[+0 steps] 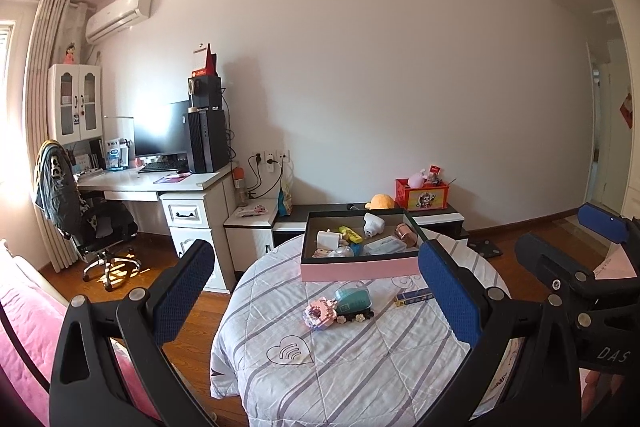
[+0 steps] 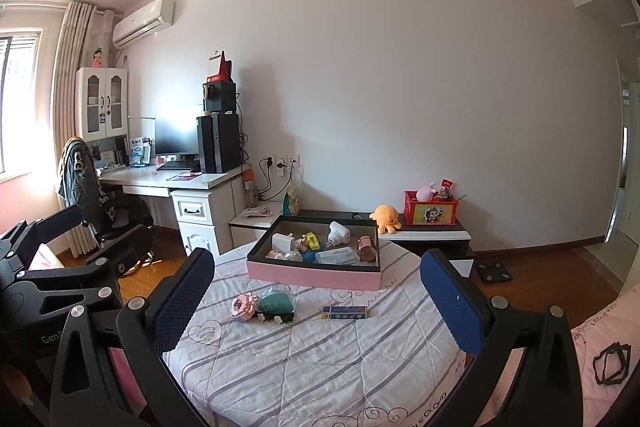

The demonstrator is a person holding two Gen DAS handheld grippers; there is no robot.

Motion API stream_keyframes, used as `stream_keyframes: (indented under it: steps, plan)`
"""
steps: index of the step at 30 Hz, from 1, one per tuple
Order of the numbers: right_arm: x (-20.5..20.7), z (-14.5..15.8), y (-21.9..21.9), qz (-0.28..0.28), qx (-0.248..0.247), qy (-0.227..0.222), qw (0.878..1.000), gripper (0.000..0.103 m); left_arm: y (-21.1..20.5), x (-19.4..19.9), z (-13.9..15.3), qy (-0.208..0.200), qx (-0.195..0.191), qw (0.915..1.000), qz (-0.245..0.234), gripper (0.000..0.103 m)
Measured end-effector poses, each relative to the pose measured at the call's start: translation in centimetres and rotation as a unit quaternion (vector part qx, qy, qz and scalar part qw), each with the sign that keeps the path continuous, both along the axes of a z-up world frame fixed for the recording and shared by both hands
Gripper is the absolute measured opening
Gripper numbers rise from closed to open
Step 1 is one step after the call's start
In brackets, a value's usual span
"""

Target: Organize rigid objects

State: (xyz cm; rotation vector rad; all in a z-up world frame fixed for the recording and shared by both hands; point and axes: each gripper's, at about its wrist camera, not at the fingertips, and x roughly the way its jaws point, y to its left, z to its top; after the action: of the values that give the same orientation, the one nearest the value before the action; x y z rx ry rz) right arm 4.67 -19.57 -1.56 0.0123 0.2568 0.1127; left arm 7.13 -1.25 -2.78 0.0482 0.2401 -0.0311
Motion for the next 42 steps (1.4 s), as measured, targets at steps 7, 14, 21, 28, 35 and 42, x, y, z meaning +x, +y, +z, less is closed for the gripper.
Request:
stream_keyframes:
  steps: [7,14,21,28,35,42]
  plan:
    - [0.5,-0.3,0.1,0.001,0.0,0.008,1.0,0.103,0.1,0.2,-0.4,0.007,0.003,1.0,0.001,0.103]
    - [2.4,-1.7,0.5,0.004,-0.001,0.031,1.0,0.103,0.5,2.5,-2.1,0.034,0.005,0.9994,0.003,0.103]
    - [6.6,-5.7,1.0,0.012,-0.006,0.088,0.996,0.103,1.3,6.9,-6.5,0.101,0.006,0.9948,-0.002,0.103]
    - [11.5,-11.3,1.2,0.019,-0.01,0.165,0.986,0.103,1.5,12.1,-12.1,0.188,0.006,0.9821,-0.008,0.103]
    - [15.7,-15.5,1.0,0.021,-0.015,0.222,0.975,0.103,1.5,16.4,-16.4,0.247,-0.016,0.9686,-0.02,0.103]
    - [19.1,-18.4,0.3,0.022,-0.009,0.255,0.967,0.103,1.8,20.5,-19.6,0.284,-0.02,0.9587,-0.003,0.103]
